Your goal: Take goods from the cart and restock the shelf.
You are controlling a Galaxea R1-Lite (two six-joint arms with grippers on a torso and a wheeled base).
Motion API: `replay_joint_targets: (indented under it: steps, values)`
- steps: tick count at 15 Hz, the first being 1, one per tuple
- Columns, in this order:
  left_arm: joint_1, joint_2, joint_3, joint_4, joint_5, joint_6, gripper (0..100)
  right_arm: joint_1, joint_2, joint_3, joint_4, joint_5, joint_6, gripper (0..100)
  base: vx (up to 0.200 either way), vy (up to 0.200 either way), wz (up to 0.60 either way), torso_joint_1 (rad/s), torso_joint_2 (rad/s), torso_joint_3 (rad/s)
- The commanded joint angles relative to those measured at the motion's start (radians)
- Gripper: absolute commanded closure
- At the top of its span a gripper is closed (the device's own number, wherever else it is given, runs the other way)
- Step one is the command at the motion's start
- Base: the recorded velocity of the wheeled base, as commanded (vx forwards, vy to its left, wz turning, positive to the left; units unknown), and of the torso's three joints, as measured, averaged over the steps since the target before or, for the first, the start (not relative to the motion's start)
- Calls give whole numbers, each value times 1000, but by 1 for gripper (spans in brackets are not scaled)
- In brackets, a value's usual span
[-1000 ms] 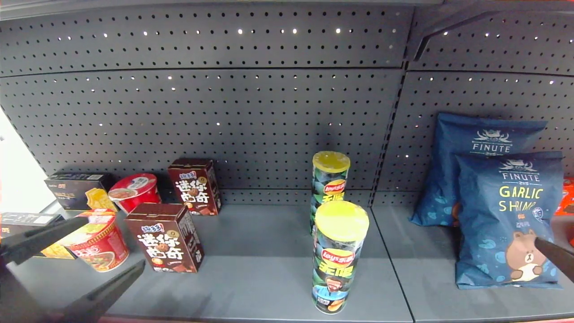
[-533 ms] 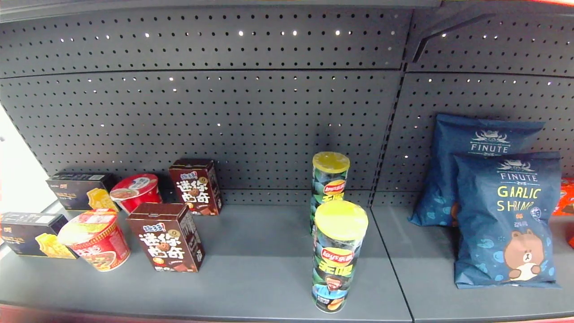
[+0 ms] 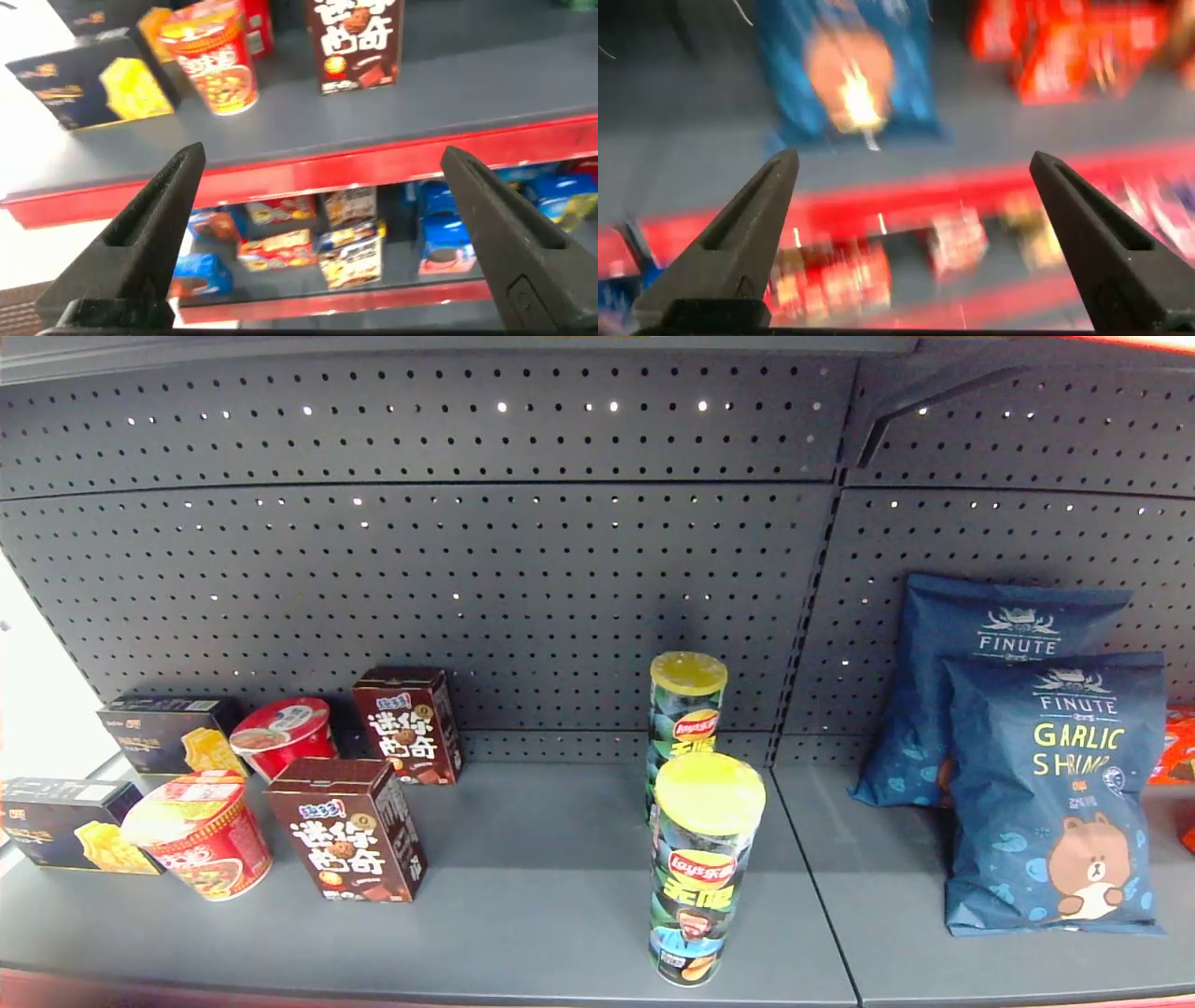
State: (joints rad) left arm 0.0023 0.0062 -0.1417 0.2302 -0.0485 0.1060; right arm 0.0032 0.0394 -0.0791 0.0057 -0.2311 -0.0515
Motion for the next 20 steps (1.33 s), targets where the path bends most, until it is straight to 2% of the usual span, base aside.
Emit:
replay_joint_targets:
  steps: [1,3,5,10,14,17,20]
  values:
    - [1,-6,19,-6,-27,-46,0,-2,-39,64,-44,9,13,0,0,0,0,0,0,0]
    - [1,-6,21,-11,-76,-55,0,-2,-39,64,-44,22,28,0,0,0,0,0,0,0]
    - [-1,-6,21,-12,-48,-55,0,-2,-39,64,-44,22,35,0,0,0,0,0,0,0]
    - [1,-6,22,-12,-85,-46,0,-2,-39,64,-43,26,53,0,0,0,0,0,0,0]
    - [1,-6,22,-12,-83,-45,0,-2,-39,64,-43,24,50,0,0,0,0,0,0,0]
    - [1,-6,24,-12,-82,-43,0,-2,-39,64,-43,24,50,0,0,-200,0,1,-2,5]
    - [1,-6,22,-14,-83,-46,0,-2,-39,64,-43,24,50,0,0,0,0,0,0,0]
